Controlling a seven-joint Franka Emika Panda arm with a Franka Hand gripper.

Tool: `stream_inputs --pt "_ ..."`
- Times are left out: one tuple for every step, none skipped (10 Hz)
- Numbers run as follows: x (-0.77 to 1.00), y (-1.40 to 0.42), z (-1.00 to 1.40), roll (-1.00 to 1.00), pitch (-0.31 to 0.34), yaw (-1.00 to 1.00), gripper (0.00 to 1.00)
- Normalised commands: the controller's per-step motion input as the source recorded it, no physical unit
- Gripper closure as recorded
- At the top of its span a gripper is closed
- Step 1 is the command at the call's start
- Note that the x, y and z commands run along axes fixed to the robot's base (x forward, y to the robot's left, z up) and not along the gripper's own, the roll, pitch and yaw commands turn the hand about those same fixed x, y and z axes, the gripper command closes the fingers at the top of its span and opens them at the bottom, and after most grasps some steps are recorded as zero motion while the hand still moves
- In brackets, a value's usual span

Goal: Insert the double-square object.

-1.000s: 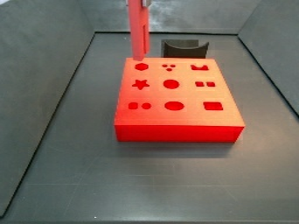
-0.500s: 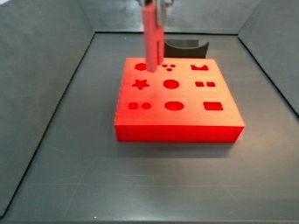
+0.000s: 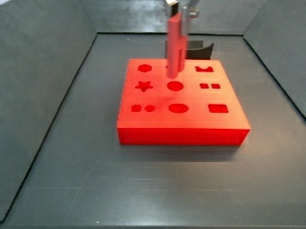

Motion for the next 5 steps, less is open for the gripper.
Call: stream_inputs --pt "0.75 0.23 0.0 -0.08 0.0 -0.53 1.0" --pt "0.72 0.24 0.0 -0.08 0.0 -0.55 1.0" --pt "0.68 0.24 -0.07 -0.06 0.0 -0.58 1.0" --pt "0.63 0.26 -0.17 -0.02 0.0 -0.61 1.0" --pt "0.54 0.27 -0.3 0.0 0.0 -0.67 1.0"
